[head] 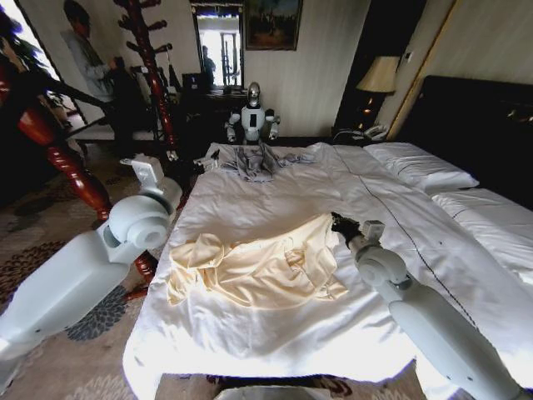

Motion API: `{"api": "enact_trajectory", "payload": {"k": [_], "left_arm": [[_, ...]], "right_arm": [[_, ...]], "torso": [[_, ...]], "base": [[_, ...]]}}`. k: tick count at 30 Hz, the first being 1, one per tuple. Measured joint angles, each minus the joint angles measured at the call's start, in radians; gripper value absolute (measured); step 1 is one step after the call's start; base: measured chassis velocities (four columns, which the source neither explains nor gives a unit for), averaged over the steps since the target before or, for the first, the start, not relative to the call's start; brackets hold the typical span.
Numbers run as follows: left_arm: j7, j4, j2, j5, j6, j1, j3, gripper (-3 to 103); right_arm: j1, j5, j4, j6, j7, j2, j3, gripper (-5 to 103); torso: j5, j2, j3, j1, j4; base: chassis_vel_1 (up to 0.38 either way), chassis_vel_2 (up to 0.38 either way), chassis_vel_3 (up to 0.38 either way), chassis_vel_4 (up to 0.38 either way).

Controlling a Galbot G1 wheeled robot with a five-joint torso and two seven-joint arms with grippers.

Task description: Pick up the clothes from the bed and hang them on the clothes hanger.

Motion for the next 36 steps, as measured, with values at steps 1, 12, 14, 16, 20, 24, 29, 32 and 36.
{"api": "enact_trajectory", "payload": {"k": [1, 12, 14, 16, 20, 24, 29, 32, 36], "left_arm": [[0.000, 0.000, 0.000, 0.000, 0.000, 0.000, 0.000, 100], [-0.161, -0.022, 0.101, -0.260, 0.177, -0.239, -0.081, 100], [-0.168, -0.037, 0.171, -0.310, 0.195, -0.225, -0.125, 100], [-0.174, -0.044, 0.218, -0.343, 0.207, -0.200, -0.161, 100], [-0.175, -0.057, 0.347, -0.407, 0.215, -0.128, -0.249, 100], [-0.212, -0.066, 0.406, -0.467, 0.230, -0.082, -0.341, 100], [-0.261, -0.055, 0.469, -0.562, 0.247, 0.020, -0.510, 100], [-0.264, -0.020, 0.522, -0.630, 0.249, 0.246, -0.784, 100], [-0.265, 0.020, 0.523, -0.667, 0.249, 0.346, -0.885, 100]], "right_arm": [[0.000, 0.000, 0.000, 0.000, 0.000, 0.000, 0.000, 0], [-0.017, -0.003, 0.007, 0.000, 0.001, -0.011, 0.018, 0], [-0.015, -0.004, 0.005, 0.001, 0.001, -0.008, 0.017, 0], [-0.015, -0.005, 0.002, 0.001, 0.001, -0.007, 0.017, 0], [-0.015, -0.010, -0.005, 0.005, 0.000, -0.006, 0.016, 0], [-0.014, -0.013, -0.005, 0.006, 0.000, -0.005, 0.015, 0], [-0.025, -0.021, -0.003, 0.006, 0.001, -0.006, 0.016, 0], [-0.040, -0.008, 0.018, 0.005, 0.010, -0.006, 0.022, 0], [-0.045, -0.008, 0.028, 0.003, 0.015, 0.002, 0.026, 0]], "torso": [[0.0000, 0.000, 0.000, 0.000, 0.0000], [0.0000, 0.000, 0.000, 0.000, -0.0002], [0.0000, 0.000, 0.000, 0.000, -0.0001], [-0.0001, 0.000, 0.000, 0.000, 0.0004], [-0.0006, 0.000, 0.000, 0.000, 0.0006], [0.0000, 0.000, 0.000, 0.000, -0.0003], [0.0000, 0.000, 0.000, 0.000, 0.0001], [0.0002, 0.000, 0.000, 0.000, 0.0007], [-0.0001, 0.000, 0.000, 0.000, -0.0001]], "base": [[0.000, 0.000, 0.000, 0.000], [0.000, 0.000, 0.000, 0.000], [0.000, 0.000, 0.000, 0.000], [0.000, 0.000, 0.000, 0.000], [0.000, 0.000, 0.000, 0.000], [0.000, 0.000, 0.000, 0.000], [0.000, 0.000, 0.000, 0.000], [0.000, 0.000, 0.000, 0.000], [0.000, 0.000, 0.000, 0.000]]}}
